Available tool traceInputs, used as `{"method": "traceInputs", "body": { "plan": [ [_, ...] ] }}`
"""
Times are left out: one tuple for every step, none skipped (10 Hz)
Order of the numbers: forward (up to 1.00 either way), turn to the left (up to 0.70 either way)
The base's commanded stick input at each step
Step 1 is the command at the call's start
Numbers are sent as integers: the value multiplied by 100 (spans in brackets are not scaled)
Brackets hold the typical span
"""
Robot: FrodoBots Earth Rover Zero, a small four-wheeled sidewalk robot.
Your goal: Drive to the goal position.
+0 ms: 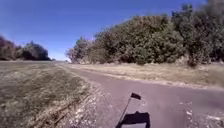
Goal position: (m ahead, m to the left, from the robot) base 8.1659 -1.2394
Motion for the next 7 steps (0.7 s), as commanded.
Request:
{"method": "traceInputs", "body": {
  "plan": [
    [70,1],
    [70,1],
    [70,1],
    [70,1],
    [70,1],
    [70,1],
    [70,1]
  ]
}}
